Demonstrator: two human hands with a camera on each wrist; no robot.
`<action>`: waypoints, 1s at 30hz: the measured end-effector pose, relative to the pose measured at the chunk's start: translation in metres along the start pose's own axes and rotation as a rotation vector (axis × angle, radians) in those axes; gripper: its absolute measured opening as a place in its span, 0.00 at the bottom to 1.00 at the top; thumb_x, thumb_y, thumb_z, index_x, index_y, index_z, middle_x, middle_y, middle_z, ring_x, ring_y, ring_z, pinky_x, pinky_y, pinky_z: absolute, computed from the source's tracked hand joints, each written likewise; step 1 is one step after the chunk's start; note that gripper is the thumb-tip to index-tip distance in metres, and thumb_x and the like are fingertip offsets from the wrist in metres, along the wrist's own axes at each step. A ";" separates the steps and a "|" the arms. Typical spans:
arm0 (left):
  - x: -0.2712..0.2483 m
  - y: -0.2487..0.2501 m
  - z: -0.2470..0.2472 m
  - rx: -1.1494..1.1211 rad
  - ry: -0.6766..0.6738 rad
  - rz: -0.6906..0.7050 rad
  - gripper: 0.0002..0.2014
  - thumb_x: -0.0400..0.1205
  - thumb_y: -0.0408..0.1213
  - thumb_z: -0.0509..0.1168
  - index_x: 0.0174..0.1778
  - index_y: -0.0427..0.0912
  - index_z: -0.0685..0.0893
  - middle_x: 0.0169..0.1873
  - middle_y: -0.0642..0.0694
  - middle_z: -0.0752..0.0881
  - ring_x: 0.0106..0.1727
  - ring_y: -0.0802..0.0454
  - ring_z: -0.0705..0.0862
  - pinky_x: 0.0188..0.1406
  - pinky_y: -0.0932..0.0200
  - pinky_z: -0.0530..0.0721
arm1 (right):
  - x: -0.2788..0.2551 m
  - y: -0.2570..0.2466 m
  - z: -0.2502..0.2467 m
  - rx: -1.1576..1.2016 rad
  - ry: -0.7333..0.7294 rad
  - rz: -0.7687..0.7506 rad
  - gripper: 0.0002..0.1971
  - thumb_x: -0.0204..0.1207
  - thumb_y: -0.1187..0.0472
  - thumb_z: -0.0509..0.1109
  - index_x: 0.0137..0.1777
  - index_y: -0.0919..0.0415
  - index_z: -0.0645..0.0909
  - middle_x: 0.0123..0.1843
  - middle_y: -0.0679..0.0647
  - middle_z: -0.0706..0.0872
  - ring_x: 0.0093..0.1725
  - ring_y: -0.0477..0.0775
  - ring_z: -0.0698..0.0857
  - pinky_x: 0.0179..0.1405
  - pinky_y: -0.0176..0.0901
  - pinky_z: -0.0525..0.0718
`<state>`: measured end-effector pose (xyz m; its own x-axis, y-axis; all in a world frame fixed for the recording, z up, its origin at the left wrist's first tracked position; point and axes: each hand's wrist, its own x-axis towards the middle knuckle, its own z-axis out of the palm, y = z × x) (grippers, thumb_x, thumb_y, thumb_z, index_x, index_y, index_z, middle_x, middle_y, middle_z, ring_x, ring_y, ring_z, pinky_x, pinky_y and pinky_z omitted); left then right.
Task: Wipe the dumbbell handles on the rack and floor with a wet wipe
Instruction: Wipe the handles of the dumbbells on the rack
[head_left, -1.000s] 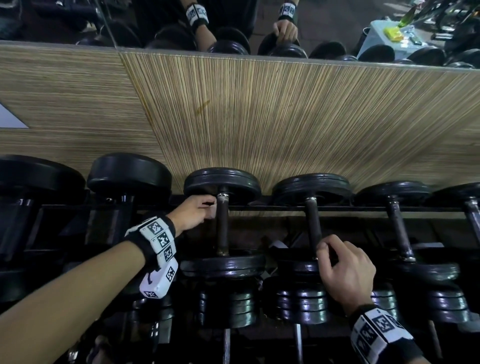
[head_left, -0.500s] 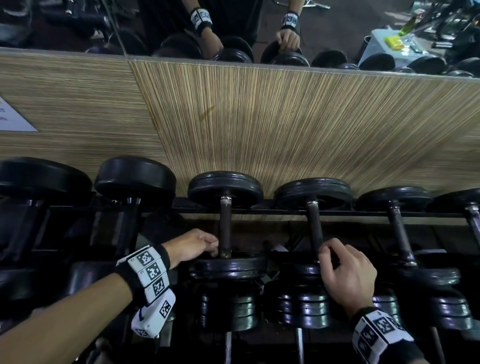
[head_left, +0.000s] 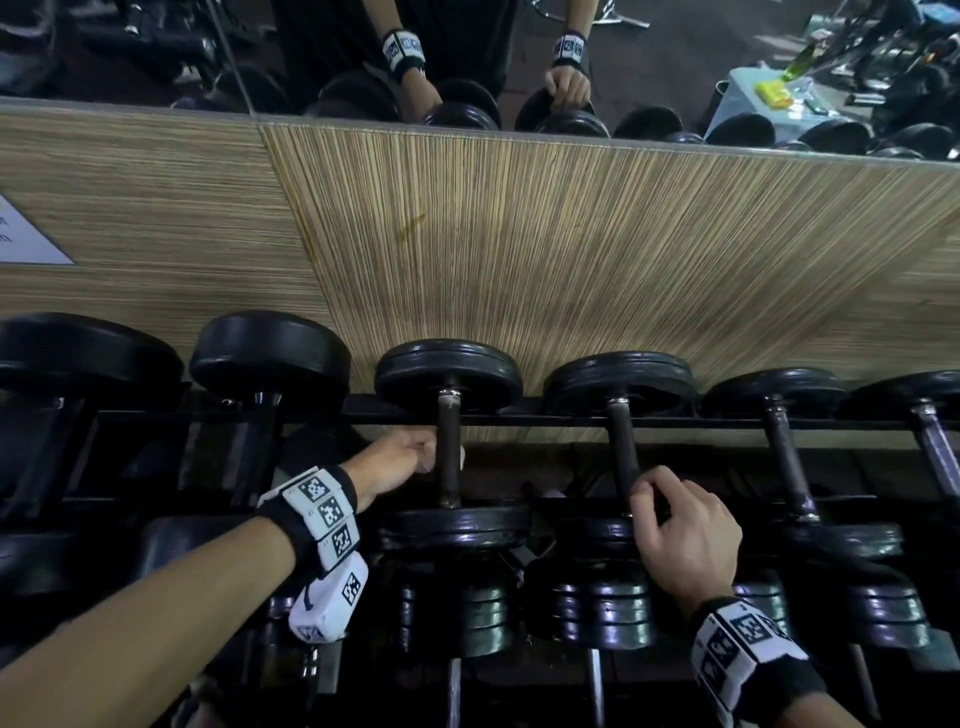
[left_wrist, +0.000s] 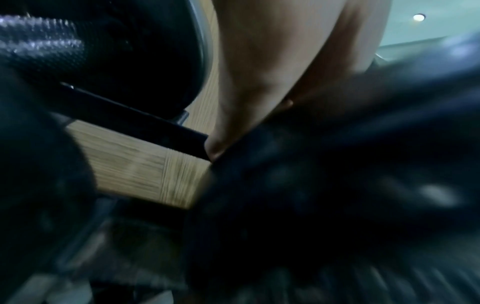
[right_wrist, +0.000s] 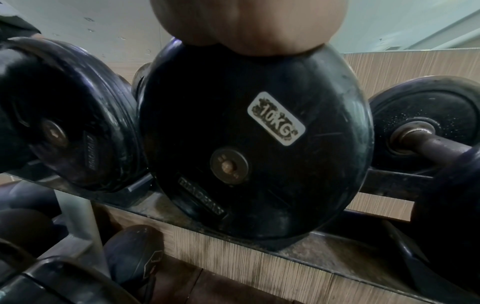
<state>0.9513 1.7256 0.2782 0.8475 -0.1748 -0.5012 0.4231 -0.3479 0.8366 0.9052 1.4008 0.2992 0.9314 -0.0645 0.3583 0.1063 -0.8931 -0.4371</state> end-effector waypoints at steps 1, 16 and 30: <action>-0.005 -0.004 0.003 0.014 -0.024 -0.032 0.20 0.81 0.18 0.57 0.36 0.41 0.89 0.43 0.48 0.92 0.46 0.63 0.85 0.53 0.69 0.78 | -0.001 0.000 0.000 0.002 -0.001 0.005 0.16 0.76 0.51 0.57 0.35 0.55 0.81 0.23 0.45 0.75 0.24 0.50 0.71 0.34 0.41 0.68; -0.082 0.003 -0.011 0.314 0.272 0.145 0.10 0.86 0.34 0.65 0.63 0.47 0.81 0.50 0.58 0.85 0.53 0.68 0.83 0.47 0.84 0.72 | 0.011 -0.074 -0.002 0.282 -0.395 0.109 0.03 0.80 0.55 0.74 0.46 0.44 0.85 0.34 0.42 0.88 0.40 0.50 0.88 0.47 0.47 0.83; -0.173 -0.020 -0.109 0.255 0.561 0.187 0.02 0.79 0.40 0.76 0.40 0.49 0.90 0.35 0.53 0.91 0.38 0.62 0.86 0.43 0.66 0.82 | -0.013 -0.253 0.096 0.845 -0.875 -0.081 0.04 0.82 0.62 0.72 0.49 0.54 0.88 0.37 0.50 0.88 0.37 0.40 0.83 0.40 0.38 0.80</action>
<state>0.8314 1.8632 0.3720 0.9678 0.2302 -0.1023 0.2206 -0.5785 0.7853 0.8990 1.6706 0.3261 0.7970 0.5908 -0.1253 0.0641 -0.2890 -0.9552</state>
